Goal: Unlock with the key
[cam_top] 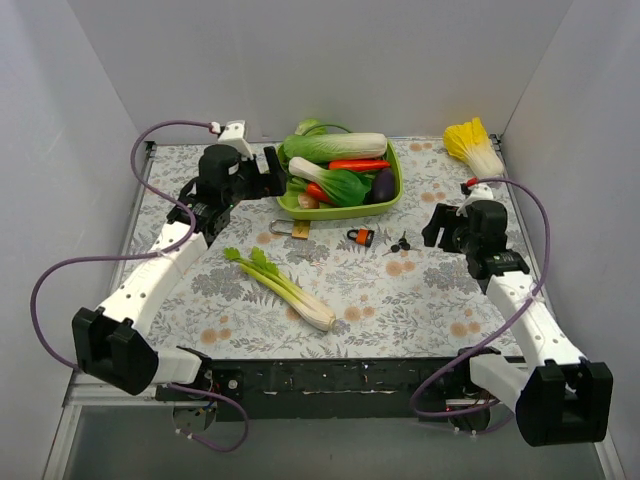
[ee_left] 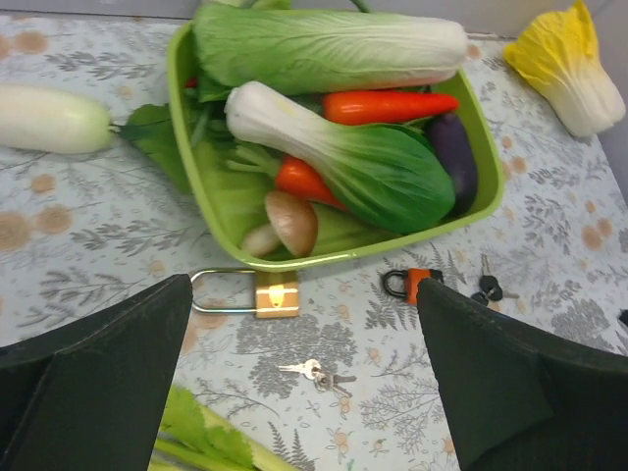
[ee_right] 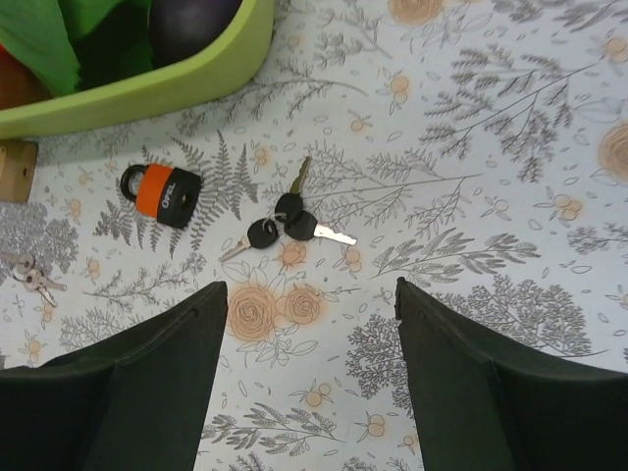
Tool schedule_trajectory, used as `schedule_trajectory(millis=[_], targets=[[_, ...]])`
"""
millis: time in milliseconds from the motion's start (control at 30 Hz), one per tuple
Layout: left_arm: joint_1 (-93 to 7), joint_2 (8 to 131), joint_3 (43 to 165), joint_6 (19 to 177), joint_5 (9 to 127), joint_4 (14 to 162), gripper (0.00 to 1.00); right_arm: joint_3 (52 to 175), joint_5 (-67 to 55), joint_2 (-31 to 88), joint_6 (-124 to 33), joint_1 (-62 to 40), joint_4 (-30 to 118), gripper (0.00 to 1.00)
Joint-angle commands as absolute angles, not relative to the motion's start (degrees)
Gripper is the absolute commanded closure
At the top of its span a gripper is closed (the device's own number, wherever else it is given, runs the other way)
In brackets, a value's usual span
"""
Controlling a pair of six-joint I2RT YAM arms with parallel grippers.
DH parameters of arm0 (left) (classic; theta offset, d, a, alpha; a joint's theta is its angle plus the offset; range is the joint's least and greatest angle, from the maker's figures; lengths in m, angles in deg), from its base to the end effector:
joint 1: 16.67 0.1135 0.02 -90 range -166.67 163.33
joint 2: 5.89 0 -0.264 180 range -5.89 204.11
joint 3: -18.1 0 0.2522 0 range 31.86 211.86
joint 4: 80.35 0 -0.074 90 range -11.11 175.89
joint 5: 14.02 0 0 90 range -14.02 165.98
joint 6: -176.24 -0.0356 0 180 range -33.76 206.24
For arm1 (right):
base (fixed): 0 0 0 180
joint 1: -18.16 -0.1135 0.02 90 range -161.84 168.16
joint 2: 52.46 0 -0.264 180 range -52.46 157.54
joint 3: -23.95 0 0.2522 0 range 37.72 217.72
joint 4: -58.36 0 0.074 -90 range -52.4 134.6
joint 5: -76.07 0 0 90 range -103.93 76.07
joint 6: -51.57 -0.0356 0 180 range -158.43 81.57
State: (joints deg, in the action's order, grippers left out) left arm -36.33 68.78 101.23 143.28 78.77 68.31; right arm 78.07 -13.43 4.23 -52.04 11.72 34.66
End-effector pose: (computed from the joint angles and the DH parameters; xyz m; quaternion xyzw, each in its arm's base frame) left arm 0.2837 -0.0995 0.3626 -0.2797 0.7848 -0.3270 0.4460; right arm 0.2238 0.0256 0.2743 0.0508 0.8478 0.0955 0.5192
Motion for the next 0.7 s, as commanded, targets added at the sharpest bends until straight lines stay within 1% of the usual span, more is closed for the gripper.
schedule_trajectory(millis=[0, 167, 333, 467, 667], targets=[[-39.2, 70.9, 103.8, 141.9, 79.2, 64.7, 0.02, 80.3, -6.5, 11.1, -54.2, 11.1, 34.5, 0.26], [-39.3, 71.2, 95.9, 143.7, 70.0, 69.6, 0.02, 79.6, -5.8, 17.3, -56.6, 8.5, 39.3, 0.27], [-39.6, 71.3, 94.9, 145.4, 63.5, 72.3, 0.02, 80.5, -5.8, 25.1, -57.9, 8.0, 43.9, 0.3], [-39.6, 71.0, 94.2, 145.0, 64.8, 72.6, 0.02, 83.3, -5.3, 31.1, -57.9, 8.1, 47.0, 0.35], [-39.5, 71.6, 94.1, 145.0, 64.0, 72.8, 0.02, 88.2, -5.6, 38.5, -57.2, 8.1, 47.1, 0.39]])
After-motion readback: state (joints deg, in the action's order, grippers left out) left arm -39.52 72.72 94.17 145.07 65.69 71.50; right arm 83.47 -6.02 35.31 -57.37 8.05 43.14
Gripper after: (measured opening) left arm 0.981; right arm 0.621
